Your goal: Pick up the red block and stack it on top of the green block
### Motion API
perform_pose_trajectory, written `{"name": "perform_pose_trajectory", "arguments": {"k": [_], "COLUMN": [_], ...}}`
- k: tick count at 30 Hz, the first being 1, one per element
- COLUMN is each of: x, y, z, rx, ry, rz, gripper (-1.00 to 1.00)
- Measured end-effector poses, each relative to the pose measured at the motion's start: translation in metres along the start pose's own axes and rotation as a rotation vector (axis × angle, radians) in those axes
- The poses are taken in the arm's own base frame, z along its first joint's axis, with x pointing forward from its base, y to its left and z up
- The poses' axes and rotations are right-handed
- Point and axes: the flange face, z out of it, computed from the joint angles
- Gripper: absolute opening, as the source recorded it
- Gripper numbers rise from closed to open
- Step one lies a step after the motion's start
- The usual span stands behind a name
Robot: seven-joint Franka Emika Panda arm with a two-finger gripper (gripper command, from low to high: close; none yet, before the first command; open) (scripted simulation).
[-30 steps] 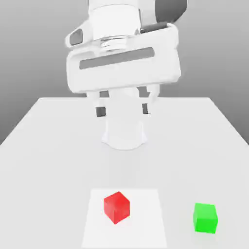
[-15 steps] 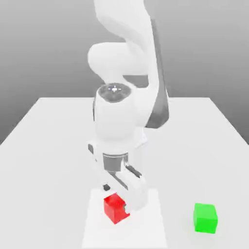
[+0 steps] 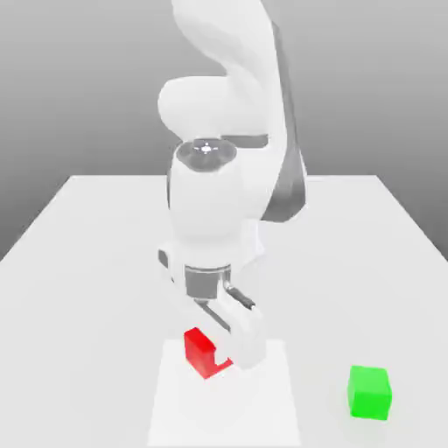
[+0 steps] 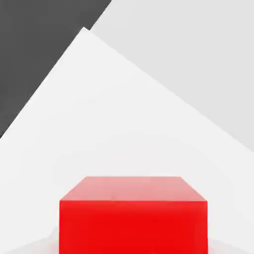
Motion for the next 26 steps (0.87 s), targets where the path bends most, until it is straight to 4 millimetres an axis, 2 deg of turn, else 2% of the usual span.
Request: {"name": "perform_pose_trajectory", "arguments": {"k": [9,17,19,22,23,26], "x": [-0.101,-0.196,-0.208,-0.211,-0.211,-0.211], "y": [-0.015,-0.007,-0.006,-0.007,-0.006,-0.006], "z": [-0.017,-0.034,-0.025,0.009,0.021,0.021], "rx": [-0.004,-0.001,0.0,0.0,0.0,0.0], "ry": [0.003,-0.001,-0.002,-0.002,-0.002,-0.002], "rz": [-0.565,-1.069,-1.134,-1.152,-1.153,-1.153], "gripper": [-1.0,-1.0,-1.0,-1.0,1.0,1.0]}}
